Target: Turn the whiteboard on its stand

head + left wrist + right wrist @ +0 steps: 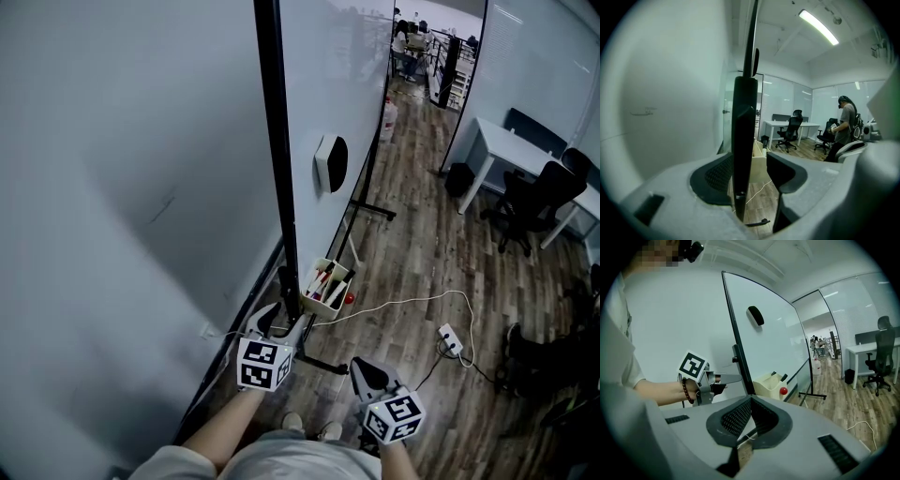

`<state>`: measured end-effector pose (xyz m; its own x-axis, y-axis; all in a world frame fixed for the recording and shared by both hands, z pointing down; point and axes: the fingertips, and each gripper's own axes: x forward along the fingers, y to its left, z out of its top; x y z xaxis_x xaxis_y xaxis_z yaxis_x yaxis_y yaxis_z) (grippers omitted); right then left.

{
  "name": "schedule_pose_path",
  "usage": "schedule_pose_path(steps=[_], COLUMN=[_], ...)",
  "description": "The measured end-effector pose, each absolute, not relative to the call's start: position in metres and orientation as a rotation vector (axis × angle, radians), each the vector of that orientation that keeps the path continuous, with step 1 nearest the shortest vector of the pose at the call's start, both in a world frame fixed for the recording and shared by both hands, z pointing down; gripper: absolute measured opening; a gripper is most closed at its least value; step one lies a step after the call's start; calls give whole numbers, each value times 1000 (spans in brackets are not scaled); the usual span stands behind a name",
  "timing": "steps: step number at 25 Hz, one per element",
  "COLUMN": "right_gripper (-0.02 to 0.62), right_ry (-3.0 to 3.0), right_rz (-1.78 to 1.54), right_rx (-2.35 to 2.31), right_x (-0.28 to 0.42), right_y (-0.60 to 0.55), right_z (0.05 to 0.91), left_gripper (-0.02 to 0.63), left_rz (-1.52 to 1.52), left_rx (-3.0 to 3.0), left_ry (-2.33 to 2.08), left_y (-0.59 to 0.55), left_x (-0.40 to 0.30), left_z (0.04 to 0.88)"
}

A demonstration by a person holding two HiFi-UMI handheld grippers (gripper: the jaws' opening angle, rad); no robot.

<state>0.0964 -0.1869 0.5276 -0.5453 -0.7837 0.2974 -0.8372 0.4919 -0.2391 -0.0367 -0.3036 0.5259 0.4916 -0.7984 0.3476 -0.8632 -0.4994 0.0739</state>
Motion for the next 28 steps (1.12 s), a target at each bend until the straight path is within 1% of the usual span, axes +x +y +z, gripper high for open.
schedule_pose_path(steps=[6, 15, 17, 20, 28], right_gripper=[-5, -5, -5, -5, -5], right_ry=[-2564, -2552, -2553, -2557, -2551], right_rz=[574, 593, 594, 591, 599], right_rx=[1422, 1432, 1427, 1412, 1395], right_x=[98, 101, 100, 97, 92], right_y=[-192, -198, -199, -199, -202], right_z=[534, 537, 538, 539, 541], left_gripper=[256, 259, 251, 209, 202], left_rz=[403, 399, 394, 391, 400], left_rx=[2498, 2507, 2506, 2505, 2511], left_ry=[-1431, -1428, -1429, -1438, -1441], left_y=[-326, -350, -353, -354, -352], left_x=[-34, -25, -24, -24, -23], left_z=[527, 521, 521, 521, 519])
